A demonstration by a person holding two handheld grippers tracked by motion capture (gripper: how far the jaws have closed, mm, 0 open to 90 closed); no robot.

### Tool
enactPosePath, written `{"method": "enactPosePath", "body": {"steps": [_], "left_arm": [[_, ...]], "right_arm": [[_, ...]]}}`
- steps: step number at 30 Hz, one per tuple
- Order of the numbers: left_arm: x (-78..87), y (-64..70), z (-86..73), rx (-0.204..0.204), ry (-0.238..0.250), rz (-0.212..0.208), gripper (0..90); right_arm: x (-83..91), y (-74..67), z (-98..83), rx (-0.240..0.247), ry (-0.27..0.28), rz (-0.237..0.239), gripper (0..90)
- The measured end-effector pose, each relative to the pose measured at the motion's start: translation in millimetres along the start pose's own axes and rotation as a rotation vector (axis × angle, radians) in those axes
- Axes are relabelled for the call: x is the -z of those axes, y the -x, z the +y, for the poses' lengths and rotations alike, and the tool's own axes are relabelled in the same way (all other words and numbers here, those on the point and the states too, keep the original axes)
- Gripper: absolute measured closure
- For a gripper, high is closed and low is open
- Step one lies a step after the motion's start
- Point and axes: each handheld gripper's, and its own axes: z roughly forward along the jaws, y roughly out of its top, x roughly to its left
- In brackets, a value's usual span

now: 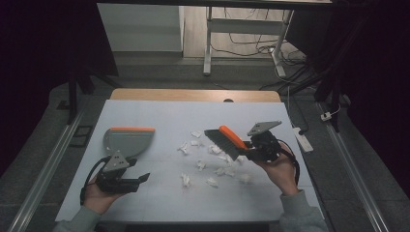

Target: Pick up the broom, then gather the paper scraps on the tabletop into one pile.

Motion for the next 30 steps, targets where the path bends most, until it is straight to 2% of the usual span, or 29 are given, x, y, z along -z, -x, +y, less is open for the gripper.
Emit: {"method": "enactPosePath", "body": {"steps": [5,10,16,19,22,27,30], "left_arm": [[1.8,-5.4,-5.5,0.021,0.013,0.007,30.1],[-2.1,-8.5,-7.6,0.024,0.005,0.006,30.1],[-0.3,-9.5,-7.2,0.025,0.009,0.011,28.7],[0.0,-12.0,-5.9,0.032,0.015,0.001,28.7],[-2.3,-13.7,-5.8,0.037,0.017,-0.003,28.7],[-4.7,-12.9,-6.2,0.024,0.007,-0.009,28.6],[-4.3,-12.3,-7.5,0.016,0.007,-0.009,28.5]], "right_arm": [[9.3,13.9,-6.4,-0.064,0.019,-0.044,68.4],[14.0,22.7,-11.3,-0.085,0.011,-0.09,68.4],[10.7,34.6,-13.5,-0.12,-0.019,-0.125,68.4],[5.4,45.3,-11.4,-0.137,-0.027,-0.137,68.4],[-5.6,58.4,-3.0,-0.118,-0.108,-0.184,68.4],[-29.4,83.3,17.5,-0.126,-0.231,-0.224,68.5],[-49.7,91.9,27.6,-0.092,-0.333,-0.256,68.5]]}}
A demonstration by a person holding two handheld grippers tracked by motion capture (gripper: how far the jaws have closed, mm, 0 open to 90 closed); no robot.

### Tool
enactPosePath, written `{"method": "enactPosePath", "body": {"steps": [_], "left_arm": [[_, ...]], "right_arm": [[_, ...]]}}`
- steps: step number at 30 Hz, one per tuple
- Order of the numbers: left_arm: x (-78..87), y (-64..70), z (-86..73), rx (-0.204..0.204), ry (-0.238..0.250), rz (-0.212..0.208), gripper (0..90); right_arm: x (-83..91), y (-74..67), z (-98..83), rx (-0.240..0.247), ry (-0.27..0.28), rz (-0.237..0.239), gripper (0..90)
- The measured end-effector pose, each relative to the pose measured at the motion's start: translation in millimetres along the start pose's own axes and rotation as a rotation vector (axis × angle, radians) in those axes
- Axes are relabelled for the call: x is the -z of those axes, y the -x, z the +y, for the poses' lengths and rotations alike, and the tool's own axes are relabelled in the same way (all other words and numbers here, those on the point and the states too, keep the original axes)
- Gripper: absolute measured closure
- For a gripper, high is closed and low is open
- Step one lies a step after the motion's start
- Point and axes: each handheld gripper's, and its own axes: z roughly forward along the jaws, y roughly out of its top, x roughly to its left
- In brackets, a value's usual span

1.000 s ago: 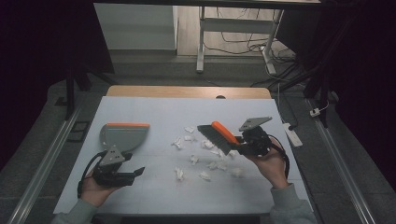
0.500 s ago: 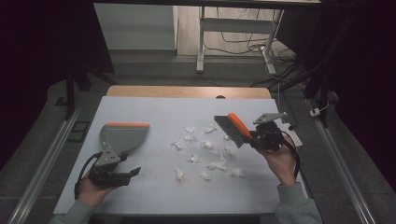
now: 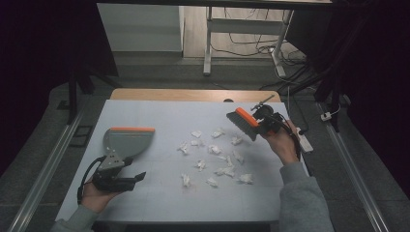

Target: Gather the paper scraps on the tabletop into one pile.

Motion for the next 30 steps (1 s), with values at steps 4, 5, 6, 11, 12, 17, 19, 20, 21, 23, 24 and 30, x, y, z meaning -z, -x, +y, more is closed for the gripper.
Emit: {"method": "enactPosePath", "body": {"steps": [4,5,6,11,12,17,19,20,21,23,24,30], "left_arm": [[1.6,-1.7,-3.0,0.007,0.01,-0.004,28.6],[1.8,-2.2,-3.6,0.011,0.012,-0.006,28.7],[1.9,-3.0,-4.1,0.012,0.013,-0.008,28.8],[1.9,-3.2,-4.9,0.015,0.016,-0.009,29.1],[2.2,-3.0,-4.8,0.014,0.018,-0.011,29.2],[2.6,-2.4,-4.2,0.016,0.022,-0.016,29.5],[2.6,-1.6,-3.9,0.012,0.023,-0.014,29.5],[2.8,-1.2,-3.6,0.01,0.024,-0.015,29.5],[2.8,-0.9,-3.5,0.009,0.027,-0.015,29.5],[2.3,-0.9,-3.3,0.007,0.027,-0.014,29.6],[2.1,-1.2,-3.2,0.008,0.026,-0.015,29.6],[2.9,-1.9,-3.5,0.011,0.032,-0.009,29.6]], "right_arm": [[-17.8,-2.4,11.4,0.022,-0.08,0.0,68.5],[-20.7,-3.6,12.5,0.032,-0.09,0.005,68.5],[-22.9,-5.4,13.3,0.04,-0.101,0.01,68.6],[-22.1,-22.0,12.3,0.068,-0.111,0.086,68.7],[-20.2,-28.4,11.4,0.073,-0.111,0.112,68.7],[-5.9,-51.5,6.2,0.122,-0.046,0.204,68.7],[0.0,-50.6,7.7,0.11,-0.011,0.18,68.6],[1.9,-49.0,9.5,0.102,0.002,0.153,68.6],[2.9,-46.3,11.9,0.098,0.011,0.131,68.6],[2.1,-38.9,18.3,0.079,0.03,0.11,68.6],[0.2,-35.0,22.2,0.072,0.037,0.103,68.6],[-26.4,-28.8,45.6,0.069,0.031,0.062,68.6]]}}
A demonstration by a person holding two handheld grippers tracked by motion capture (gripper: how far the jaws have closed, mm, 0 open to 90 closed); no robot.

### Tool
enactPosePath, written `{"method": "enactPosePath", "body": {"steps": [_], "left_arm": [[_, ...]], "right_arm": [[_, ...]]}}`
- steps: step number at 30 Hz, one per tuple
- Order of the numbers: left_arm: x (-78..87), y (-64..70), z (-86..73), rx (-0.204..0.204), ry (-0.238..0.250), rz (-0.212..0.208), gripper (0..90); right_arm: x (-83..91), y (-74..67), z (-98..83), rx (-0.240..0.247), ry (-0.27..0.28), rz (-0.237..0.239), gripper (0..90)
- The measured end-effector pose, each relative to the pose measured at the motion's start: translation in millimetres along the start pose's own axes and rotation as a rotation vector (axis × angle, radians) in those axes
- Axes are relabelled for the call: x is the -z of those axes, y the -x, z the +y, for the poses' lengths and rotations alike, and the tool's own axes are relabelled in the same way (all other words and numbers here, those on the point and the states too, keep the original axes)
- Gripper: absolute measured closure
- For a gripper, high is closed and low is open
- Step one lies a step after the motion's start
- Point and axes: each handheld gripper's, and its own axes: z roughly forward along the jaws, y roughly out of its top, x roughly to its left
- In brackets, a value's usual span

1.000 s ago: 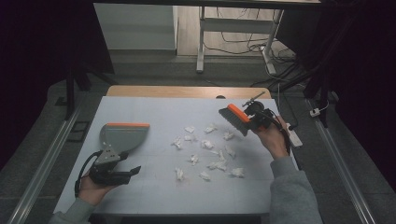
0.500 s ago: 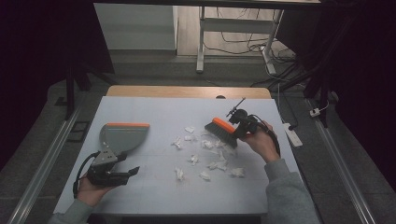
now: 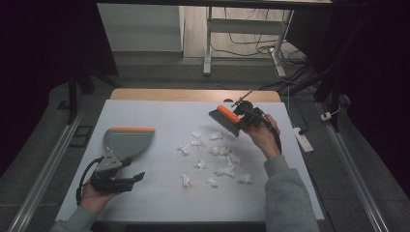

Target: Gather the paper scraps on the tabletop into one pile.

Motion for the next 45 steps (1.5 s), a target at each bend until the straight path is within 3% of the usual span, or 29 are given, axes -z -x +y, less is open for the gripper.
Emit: {"method": "enactPosePath", "body": {"steps": [5,6,9,11,13,17,22,28,34,38,40,42,45], "left_arm": [[0.2,0.2,-0.5,-0.001,-0.001,0.0,29.5],[0.4,-0.1,-0.9,0.001,-0.001,0.0,29.6],[0.1,-1.8,-2.1,0.006,-0.003,-0.002,29.6],[-0.3,-2.2,-2.5,0.007,-0.006,-0.003,29.6],[-0.5,-1.4,-2.3,0.005,-0.006,-0.003,29.6],[-0.3,0.9,-1.2,-0.002,-0.004,-0.004,29.6],[-0.4,1.2,-1.0,-0.002,-0.005,-0.001,29.5],[-0.8,0.0,-1.4,0.001,-0.008,-0.003,29.6],[-0.8,-0.1,-1.4,0.001,-0.006,-0.002,29.6],[-0.6,-0.2,-1.4,0.0,-0.002,0.0,29.6],[-0.3,0.3,-1.4,-0.001,0.0,0.0,29.6],[0.2,0.6,-1.4,-0.004,0.0,-0.001,29.6],[0.5,0.4,-1.8,-0.003,0.003,0.0,29.7]], "right_arm": [[-21.2,-7.4,13.4,0.065,-0.051,-0.007,68.7],[-21.3,-9.8,15.0,0.068,-0.051,0.019,68.7],[-18.7,-23.5,15.7,0.145,-0.067,0.083,68.6],[-14.7,-34.5,13.5,0.188,-0.086,0.097,68.8],[-9.9,-41.9,8.7,0.199,-0.091,0.122,70.7],[1.2,-44.6,-1.3,0.192,-0.057,0.179,70.7],[12.2,-38.5,-6.3,0.161,-0.013,0.152,70.8],[17.1,-31.9,-7.4,0.131,0.024,0.172,70.8],[22.1,-42.6,4.8,0.093,0.089,0.265,70.8],[21.9,-50.4,22.6,0.059,0.122,0.233,70.7],[18.2,-51.9,33.8,0.056,0.138,0.193,70.8],[9.6,-51.7,46.0,0.086,0.13,0.139,70.7],[-7.4,-47.3,61.5,0.115,0.086,0.128,70.7]]}}
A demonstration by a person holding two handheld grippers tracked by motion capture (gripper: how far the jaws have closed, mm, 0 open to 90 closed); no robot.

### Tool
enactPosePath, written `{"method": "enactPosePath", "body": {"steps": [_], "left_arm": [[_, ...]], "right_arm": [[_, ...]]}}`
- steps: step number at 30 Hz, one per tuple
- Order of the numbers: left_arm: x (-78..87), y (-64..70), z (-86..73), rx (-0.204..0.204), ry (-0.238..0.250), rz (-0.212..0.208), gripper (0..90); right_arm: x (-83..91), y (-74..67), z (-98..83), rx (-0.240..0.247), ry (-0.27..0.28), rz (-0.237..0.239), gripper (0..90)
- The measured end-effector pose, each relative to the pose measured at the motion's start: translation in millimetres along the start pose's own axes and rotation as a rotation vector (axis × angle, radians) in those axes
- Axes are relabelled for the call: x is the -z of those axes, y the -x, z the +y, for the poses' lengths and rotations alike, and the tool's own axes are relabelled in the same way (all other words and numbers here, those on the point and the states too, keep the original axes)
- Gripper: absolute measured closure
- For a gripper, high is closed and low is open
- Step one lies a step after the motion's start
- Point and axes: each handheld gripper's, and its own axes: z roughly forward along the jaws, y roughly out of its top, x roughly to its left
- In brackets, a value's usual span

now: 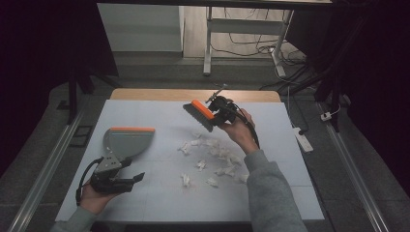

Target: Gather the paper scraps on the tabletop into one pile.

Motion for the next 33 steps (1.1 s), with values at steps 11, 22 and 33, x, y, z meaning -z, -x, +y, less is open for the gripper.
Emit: {"method": "enactPosePath", "body": {"steps": [11,22,33], "left_arm": [[-1.2,-2.5,-2.1,0.007,-0.005,-0.006,29.7],[0.4,-0.4,-1.8,-0.001,-0.001,-0.007,29.8],[-0.3,-0.5,-0.7,-0.001,-0.002,-0.003,29.8]], "right_arm": [[-38.4,7.2,11.0,0.067,-0.088,0.074,70.8],[-20.9,-36.3,1.8,0.225,-0.17,0.191,70.8],[26.8,-23.1,-6.3,0.067,0.038,0.134,70.8]]}}
